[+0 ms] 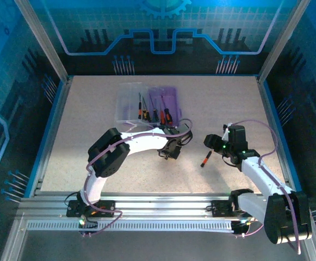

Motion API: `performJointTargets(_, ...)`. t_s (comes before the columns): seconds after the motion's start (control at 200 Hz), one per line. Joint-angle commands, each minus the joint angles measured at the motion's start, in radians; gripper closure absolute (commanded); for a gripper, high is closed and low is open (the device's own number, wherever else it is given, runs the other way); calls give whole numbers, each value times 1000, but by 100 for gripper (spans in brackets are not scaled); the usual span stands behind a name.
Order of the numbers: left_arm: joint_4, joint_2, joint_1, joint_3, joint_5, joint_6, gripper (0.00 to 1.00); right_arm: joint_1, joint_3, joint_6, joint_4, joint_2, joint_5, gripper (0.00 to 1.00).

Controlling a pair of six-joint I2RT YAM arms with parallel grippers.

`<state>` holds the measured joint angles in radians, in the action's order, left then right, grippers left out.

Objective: Pack the tool kit

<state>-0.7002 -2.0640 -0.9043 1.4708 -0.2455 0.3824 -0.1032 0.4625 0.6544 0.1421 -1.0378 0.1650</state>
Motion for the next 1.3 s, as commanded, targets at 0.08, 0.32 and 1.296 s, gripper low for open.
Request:
performJointTargets(0.08, -35, 63, -2, -1, 3, -24, 86, 18, 7, -9, 12, 13, 16, 40)
performJointTargets(0.32, -44, 85, -7, 11, 0, -31, 86, 19, -8, -16, -42, 6, 88, 39)
performJointTargets(1.296, -115, 351, 81, 39, -213, -115, 87, -178, -27, 59, -349, -140, 255, 41)
